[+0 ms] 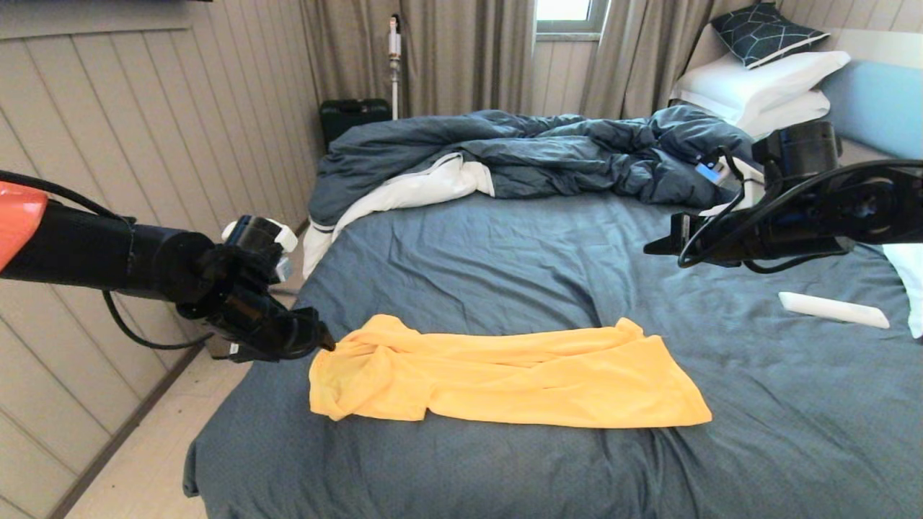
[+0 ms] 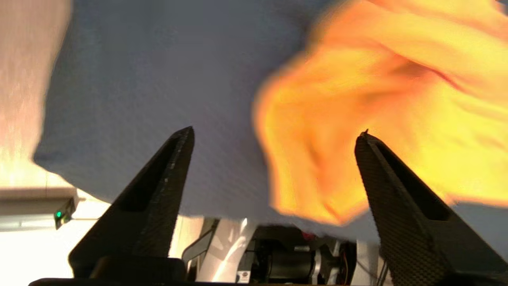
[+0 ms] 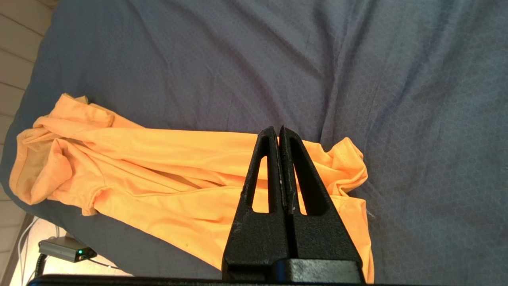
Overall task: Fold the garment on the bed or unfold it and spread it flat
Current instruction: Unford the yellow T-shirt
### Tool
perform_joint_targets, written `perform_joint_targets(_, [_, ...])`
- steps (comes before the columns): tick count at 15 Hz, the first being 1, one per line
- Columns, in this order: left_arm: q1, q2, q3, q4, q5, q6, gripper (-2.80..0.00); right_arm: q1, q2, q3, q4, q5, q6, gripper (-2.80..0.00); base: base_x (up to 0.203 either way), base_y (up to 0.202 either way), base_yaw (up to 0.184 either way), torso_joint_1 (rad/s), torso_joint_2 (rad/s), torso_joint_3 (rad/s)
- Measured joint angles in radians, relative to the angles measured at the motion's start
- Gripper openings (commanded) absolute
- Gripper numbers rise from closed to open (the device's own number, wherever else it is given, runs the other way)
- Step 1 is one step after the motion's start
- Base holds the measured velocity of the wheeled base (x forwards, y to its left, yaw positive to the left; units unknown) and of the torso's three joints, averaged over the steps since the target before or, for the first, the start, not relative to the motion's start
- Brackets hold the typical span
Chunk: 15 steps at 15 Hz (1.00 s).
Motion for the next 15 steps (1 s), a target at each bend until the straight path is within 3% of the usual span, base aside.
perform_joint_targets(6, [-0.221,-0.047,0.028,-0.046,0.001,0.045,-2.8,0.0,-0.006,-0.001,0.0,0.004,0.0,-2.8,0.0,0.0,0.0,0.0,0.0,0.0])
perform_joint_targets(12, [-0.253,0.053,0.029,-0.179,0.001,0.226,-2.8,-0.001,-0.005,-0.005,0.0,0.003,0.001,-2.8,0.0,0.0,0.0,0.0,0.0,0.0])
perform_joint_targets(14, [-0.253,0.073,0.026,-0.187,-0.001,0.249,-2.8,-0.001,-0.003,-0.006,0.0,0.003,0.001,-2.8,0.0,0.0,0.0,0.0,0.0,0.0])
perform_joint_targets(15, [-0.253,0.079,0.024,-0.187,-0.001,0.251,0.0,-0.001,-0.003,-0.006,0.0,0.003,0.001,-2.8,0.0,0.0,0.0,0.0,0.0,0.0])
